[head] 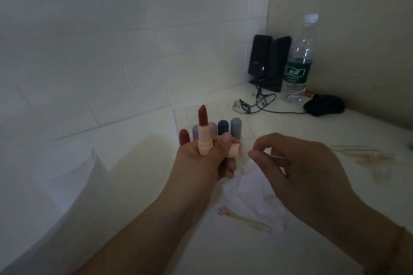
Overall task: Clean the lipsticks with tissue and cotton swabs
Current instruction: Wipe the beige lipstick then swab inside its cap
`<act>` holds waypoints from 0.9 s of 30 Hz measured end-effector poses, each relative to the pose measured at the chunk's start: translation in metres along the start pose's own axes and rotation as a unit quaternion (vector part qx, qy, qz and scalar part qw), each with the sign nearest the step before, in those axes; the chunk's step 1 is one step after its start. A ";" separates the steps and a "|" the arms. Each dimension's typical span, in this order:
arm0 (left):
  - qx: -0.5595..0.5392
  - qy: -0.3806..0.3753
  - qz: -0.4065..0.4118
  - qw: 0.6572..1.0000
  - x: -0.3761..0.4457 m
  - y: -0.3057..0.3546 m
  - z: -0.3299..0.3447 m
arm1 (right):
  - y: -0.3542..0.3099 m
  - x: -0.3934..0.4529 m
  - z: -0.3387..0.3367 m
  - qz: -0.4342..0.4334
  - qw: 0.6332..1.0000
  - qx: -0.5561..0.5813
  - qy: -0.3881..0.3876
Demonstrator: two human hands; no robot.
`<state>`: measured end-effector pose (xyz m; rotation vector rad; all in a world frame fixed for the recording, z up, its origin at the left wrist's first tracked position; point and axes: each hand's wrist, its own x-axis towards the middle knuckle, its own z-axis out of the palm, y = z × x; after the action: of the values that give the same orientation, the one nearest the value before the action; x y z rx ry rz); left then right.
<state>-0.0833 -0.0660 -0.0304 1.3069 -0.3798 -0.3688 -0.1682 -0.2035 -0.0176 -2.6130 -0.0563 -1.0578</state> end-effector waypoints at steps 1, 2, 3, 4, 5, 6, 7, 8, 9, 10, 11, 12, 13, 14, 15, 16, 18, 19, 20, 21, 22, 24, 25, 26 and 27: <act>0.005 -0.006 0.002 1.000 0.000 -0.001 0.000 | 0.000 0.000 0.001 -0.002 1.000 -0.004 -0.006; 0.011 -0.010 0.005 1.000 -0.001 -0.001 0.000 | -0.001 0.001 0.001 -0.004 1.000 -0.006 -0.013; 0.016 -0.014 0.007 1.000 -0.001 -0.002 0.000 | -0.001 0.002 0.001 -0.003 1.000 -0.001 -0.018; 0.018 -0.017 0.009 1.000 -0.001 -0.002 0.000 | 0.001 0.002 0.002 -0.001 1.000 0.010 -0.019; 0.020 -0.018 0.011 1.000 -0.001 -0.002 0.000 | 0.003 0.001 0.003 0.003 0.999 0.027 -0.016; 0.019 -0.018 0.011 1.000 -0.001 -0.001 0.000 | 0.005 0.001 0.005 0.005 0.999 0.040 -0.014; 0.015 -0.015 0.010 1.000 -0.001 -0.001 0.001 | 0.007 0.000 0.006 0.007 0.999 0.045 -0.017; 0.010 -0.010 0.009 1.000 0.000 0.000 0.000 | 0.007 -0.001 0.007 0.009 0.999 0.038 -0.025; 0.007 -0.006 0.009 1.000 0.000 0.000 0.000 | 0.007 -0.001 0.008 0.007 0.999 0.025 -0.034; 0.008 -0.003 0.012 1.000 0.000 0.000 -0.001 | 0.006 -0.002 0.007 0.001 0.999 0.012 -0.042; 0.011 -0.001 0.017 1.000 0.001 0.000 -0.001 | 0.005 -0.001 0.006 -0.004 0.999 0.000 -0.052; 0.015 -0.001 0.020 1.000 0.001 0.000 -0.001 | 0.003 -0.001 0.004 -0.007 0.998 -0.007 -0.063; 0.017 -0.002 0.023 1.000 0.001 0.000 -0.001 | 0.001 -0.002 0.003 -0.015 0.997 -0.008 -0.071; 0.019 -0.003 0.024 1.000 0.001 0.000 -0.001 | 0.001 -0.002 0.001 -0.028 0.997 -0.003 -0.074; 0.020 -0.005 0.025 0.999 0.001 0.000 -0.001 | 0.000 -0.002 0.000 -0.040 0.997 0.005 -0.070; 0.019 -0.007 0.027 0.999 0.000 0.000 -0.001 | 0.000 -0.001 -0.002 -0.047 0.997 0.011 -0.060; 0.025 -0.009 0.031 0.999 0.000 0.000 -0.002 | 0.003 0.001 -0.003 -0.040 0.999 0.015 -0.033; 0.030 -0.009 0.032 0.999 0.000 0.001 -0.002 | 0.004 0.002 -0.003 -0.028 0.999 0.007 -0.029; 0.034 -0.008 0.032 0.999 0.000 0.002 -0.002 | 0.004 0.002 -0.003 -0.018 0.999 -0.008 -0.034; 0.033 -0.006 0.031 0.999 0.000 0.002 -0.003 | 0.004 0.001 -0.002 -0.018 0.998 -0.023 -0.047; 0.029 -0.005 0.028 0.999 0.000 0.003 -0.003 | 0.004 0.000 -0.001 -0.030 0.997 -0.031 -0.061; 0.025 -0.007 0.025 0.999 0.000 0.004 -0.004 | 0.002 -0.002 -0.001 -0.057 0.995 -0.015 -0.085; 0.026 -0.010 0.025 0.999 -0.001 0.004 -0.003 | 0.001 -0.002 -0.003 -0.062 0.995 0.001 -0.083; 0.025 -0.011 0.025 0.999 -0.001 0.004 -0.002 | 0.002 -0.001 -0.005 -0.061 0.996 0.017 -0.066; 0.023 -0.012 0.024 0.999 -0.001 0.005 -0.002 | 0.003 0.000 -0.006 -0.057 0.997 0.024 -0.046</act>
<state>-0.0833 -0.0627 -0.0263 1.3364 -0.4405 -0.3374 -0.1716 -0.2081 -0.0143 -2.6404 -0.2500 -0.9607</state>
